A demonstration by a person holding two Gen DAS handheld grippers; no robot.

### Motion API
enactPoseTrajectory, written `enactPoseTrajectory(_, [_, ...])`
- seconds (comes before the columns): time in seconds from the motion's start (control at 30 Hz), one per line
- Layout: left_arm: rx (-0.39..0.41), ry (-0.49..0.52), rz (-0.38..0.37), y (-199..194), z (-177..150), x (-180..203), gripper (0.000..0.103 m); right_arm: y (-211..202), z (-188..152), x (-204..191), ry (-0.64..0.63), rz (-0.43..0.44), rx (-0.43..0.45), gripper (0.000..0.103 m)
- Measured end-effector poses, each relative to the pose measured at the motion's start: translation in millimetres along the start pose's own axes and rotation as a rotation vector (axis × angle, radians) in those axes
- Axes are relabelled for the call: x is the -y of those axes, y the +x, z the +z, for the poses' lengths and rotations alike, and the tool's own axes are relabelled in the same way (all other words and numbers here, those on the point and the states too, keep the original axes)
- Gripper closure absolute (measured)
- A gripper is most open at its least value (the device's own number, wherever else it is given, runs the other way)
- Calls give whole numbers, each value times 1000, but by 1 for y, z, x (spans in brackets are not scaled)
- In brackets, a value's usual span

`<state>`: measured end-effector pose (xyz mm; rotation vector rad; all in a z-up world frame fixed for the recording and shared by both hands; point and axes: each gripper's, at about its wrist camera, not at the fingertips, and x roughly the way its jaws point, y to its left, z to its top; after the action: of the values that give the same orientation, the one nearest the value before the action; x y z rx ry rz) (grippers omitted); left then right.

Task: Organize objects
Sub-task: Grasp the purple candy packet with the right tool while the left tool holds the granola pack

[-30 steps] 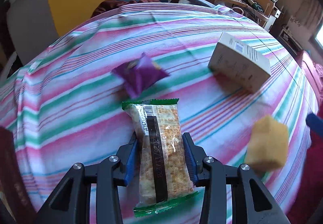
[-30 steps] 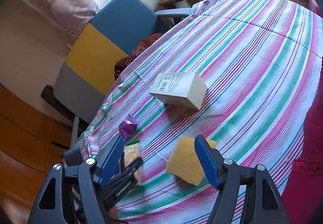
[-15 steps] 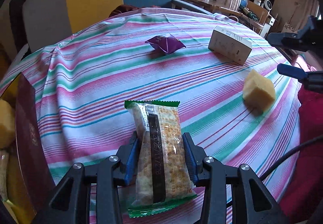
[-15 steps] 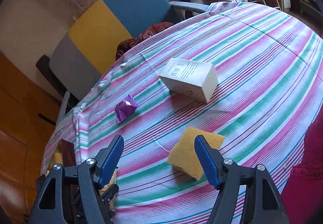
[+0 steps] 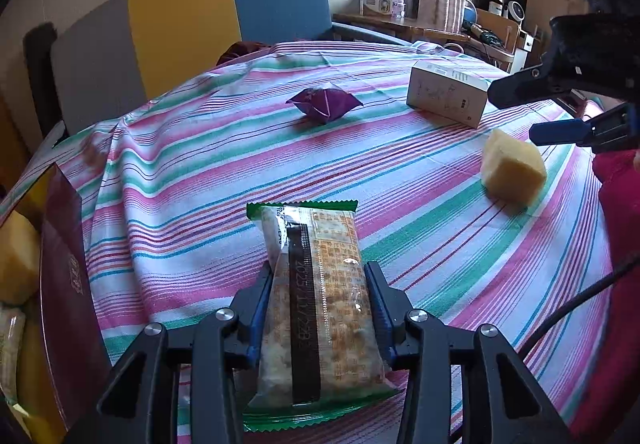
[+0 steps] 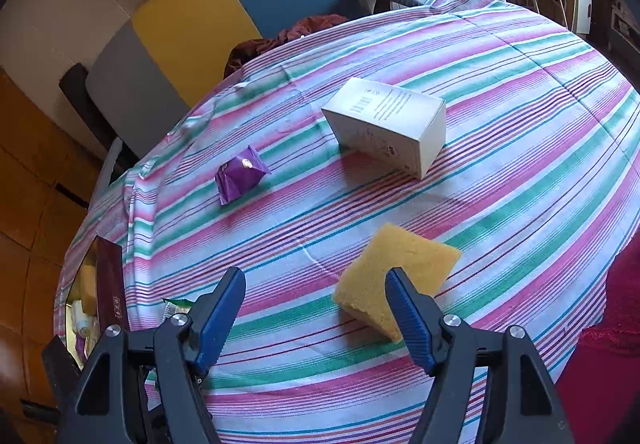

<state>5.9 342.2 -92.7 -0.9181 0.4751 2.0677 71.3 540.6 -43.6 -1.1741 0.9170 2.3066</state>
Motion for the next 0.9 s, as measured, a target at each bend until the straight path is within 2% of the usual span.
enactPoseTrajectory(0.27, [14,-1,-5,0,-2,0,59,14,4,-3,10,48,-109,29])
enactPoseTrajectory(0.6, [20,-21,-27,0,-2,-4,59,51,43,-48,-41,162,-198,29])
enactPoseTrajectory(0.73, [22,-24,-31,0,-2,-4,59,83,60,-58,5,210,-237,30])
enactPoseTrajectory(0.9, [23,-29,-38,0,-2,-5,59,113,79,-59,111,245,-239,29])
